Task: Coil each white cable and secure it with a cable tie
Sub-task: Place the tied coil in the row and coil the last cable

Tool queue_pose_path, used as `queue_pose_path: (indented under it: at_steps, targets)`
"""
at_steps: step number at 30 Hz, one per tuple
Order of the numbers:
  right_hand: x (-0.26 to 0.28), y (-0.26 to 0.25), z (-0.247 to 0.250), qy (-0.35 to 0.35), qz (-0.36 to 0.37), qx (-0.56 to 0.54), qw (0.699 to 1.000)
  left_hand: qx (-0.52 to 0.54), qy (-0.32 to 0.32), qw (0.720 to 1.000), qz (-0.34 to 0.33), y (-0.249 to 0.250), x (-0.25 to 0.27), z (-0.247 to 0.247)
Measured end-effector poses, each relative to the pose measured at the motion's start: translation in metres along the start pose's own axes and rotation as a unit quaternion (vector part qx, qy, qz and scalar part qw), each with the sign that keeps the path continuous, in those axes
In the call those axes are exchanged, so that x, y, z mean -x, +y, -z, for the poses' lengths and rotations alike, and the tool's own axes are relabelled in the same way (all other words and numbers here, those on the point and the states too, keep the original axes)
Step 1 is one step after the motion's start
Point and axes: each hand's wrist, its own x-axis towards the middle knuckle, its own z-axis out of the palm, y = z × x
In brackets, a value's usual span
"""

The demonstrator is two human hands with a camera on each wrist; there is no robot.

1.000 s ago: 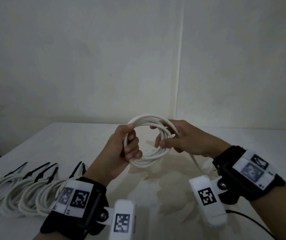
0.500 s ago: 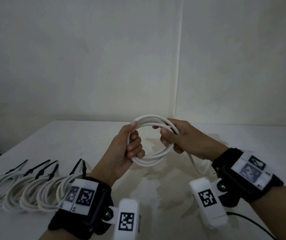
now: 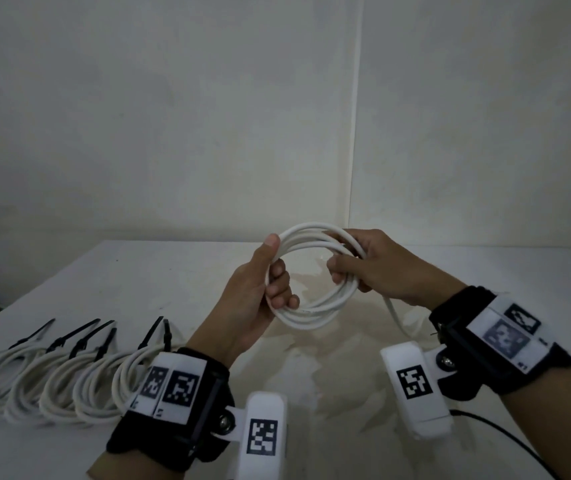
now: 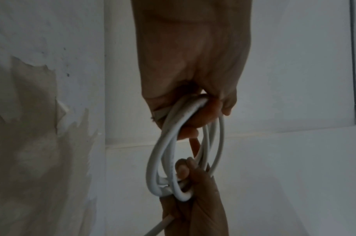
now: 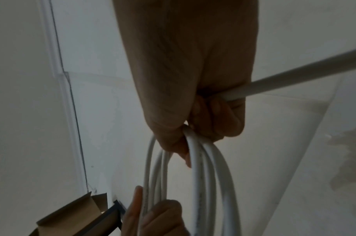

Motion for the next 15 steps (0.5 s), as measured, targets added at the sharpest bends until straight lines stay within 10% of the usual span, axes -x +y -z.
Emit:
queue_pose_path:
  at_steps: [15]
  targets:
    - [0.005,0.025,0.005,0.141,0.071,0.012,0.987,0.140,0.079,0.985,-0.057,0.008,-0.007,0.007]
